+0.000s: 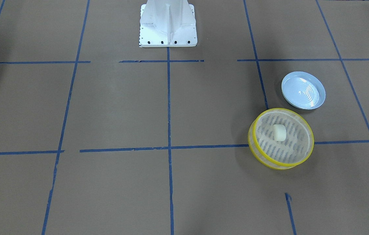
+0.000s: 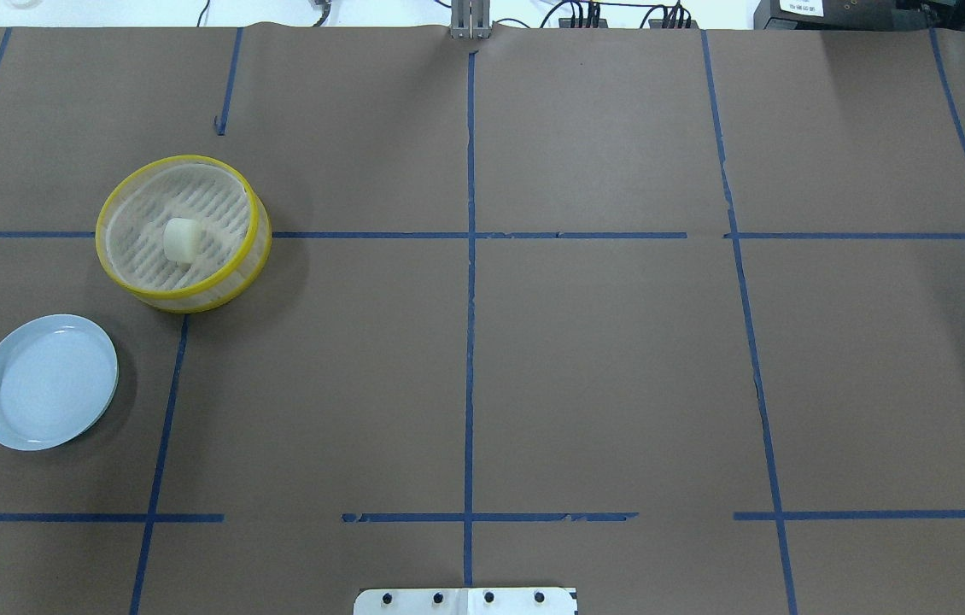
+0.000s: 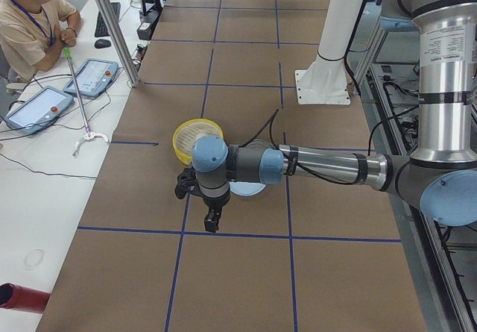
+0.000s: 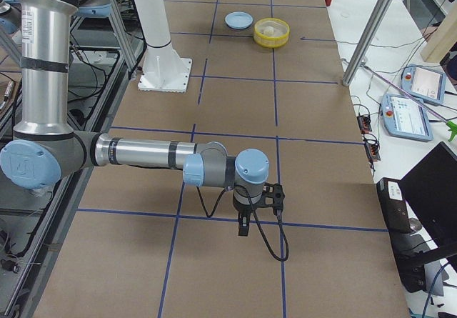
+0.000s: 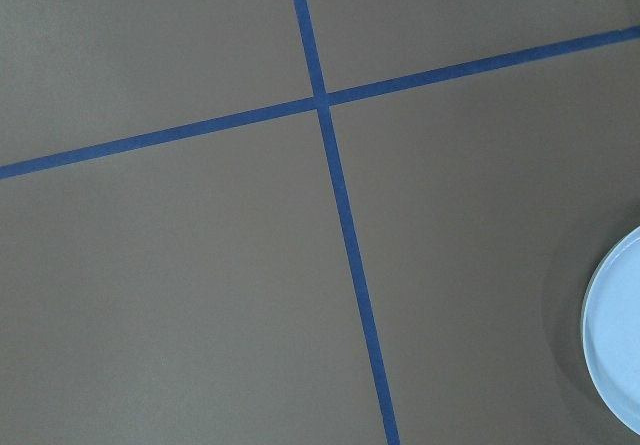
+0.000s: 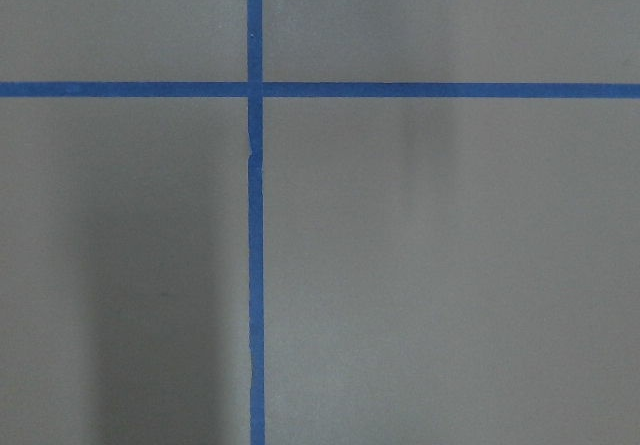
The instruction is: Place bun in steamer
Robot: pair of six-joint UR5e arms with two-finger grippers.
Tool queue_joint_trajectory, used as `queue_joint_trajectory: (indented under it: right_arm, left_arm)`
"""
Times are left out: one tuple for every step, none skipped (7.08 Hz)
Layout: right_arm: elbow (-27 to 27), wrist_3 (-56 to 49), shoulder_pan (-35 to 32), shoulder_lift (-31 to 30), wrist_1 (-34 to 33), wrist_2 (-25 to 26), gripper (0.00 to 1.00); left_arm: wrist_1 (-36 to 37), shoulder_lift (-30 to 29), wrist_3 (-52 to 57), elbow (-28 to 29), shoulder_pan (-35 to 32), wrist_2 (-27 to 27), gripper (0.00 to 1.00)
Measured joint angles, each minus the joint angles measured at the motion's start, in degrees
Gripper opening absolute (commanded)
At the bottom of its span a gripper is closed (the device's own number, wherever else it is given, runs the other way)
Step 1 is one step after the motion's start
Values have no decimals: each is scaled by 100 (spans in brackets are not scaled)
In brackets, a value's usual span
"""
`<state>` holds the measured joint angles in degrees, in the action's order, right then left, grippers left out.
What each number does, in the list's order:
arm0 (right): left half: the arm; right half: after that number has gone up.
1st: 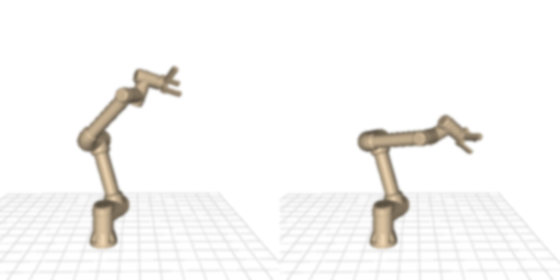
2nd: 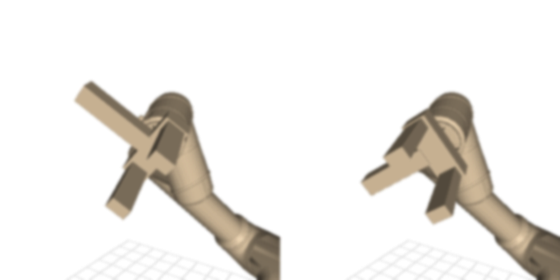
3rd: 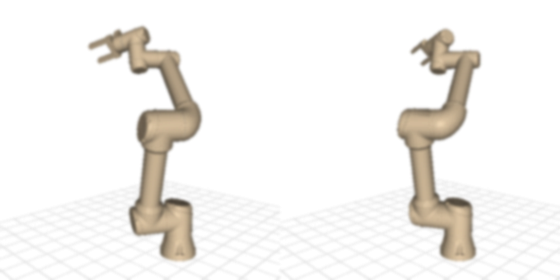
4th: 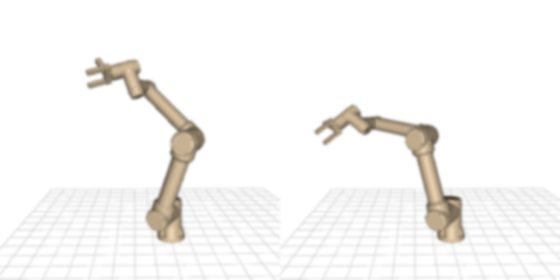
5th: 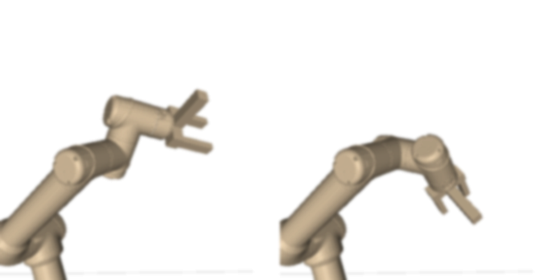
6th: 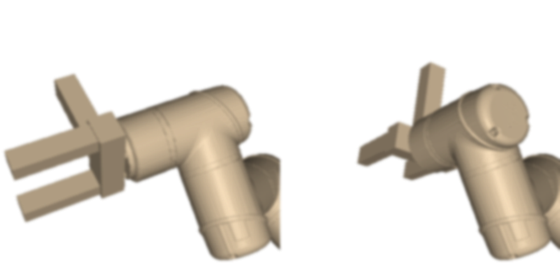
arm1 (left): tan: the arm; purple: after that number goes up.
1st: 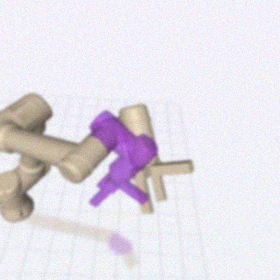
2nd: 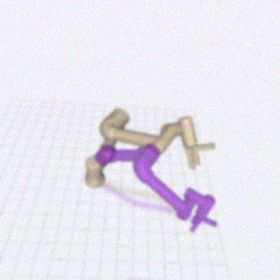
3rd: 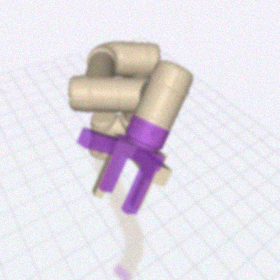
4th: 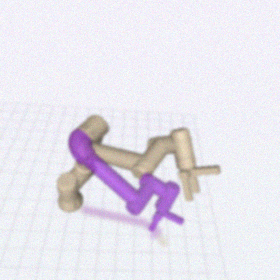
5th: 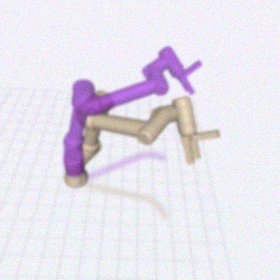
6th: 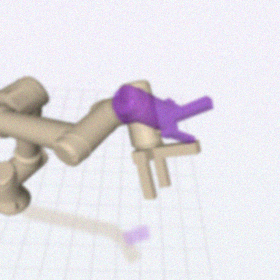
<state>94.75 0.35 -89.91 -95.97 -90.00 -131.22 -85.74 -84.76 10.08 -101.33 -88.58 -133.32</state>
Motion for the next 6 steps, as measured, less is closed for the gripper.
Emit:
queue_joint_trajectory:
  right_arm:
    - [0, 0, 0, 0, 0, 0, 100]
    - [0, 0, 0, 0, 0, 0, 100]
    - [0, 0, 0, 0, 0, 0, 100]
    - [0, 0, 0, 0, 0, 0, 100]
    - [0, 0, 0, 0, 0, 0, 100]
    - [0, 0, 0, 0, 0, 0, 100]
  left_arm:
    - [32, -25, 1, 24, 2, 2, 100]
    - [56, -45, 2, 90, 3, 8, 100]
    - [68, -56, 2, 144, 1, 13, 100]
    - [73, -62, 3, 165, -1, 14, 100]
    - [74, -65, 3, 171, -1, 11, 100]
    - [77, -66, 3, 170, -4, 9, 100]
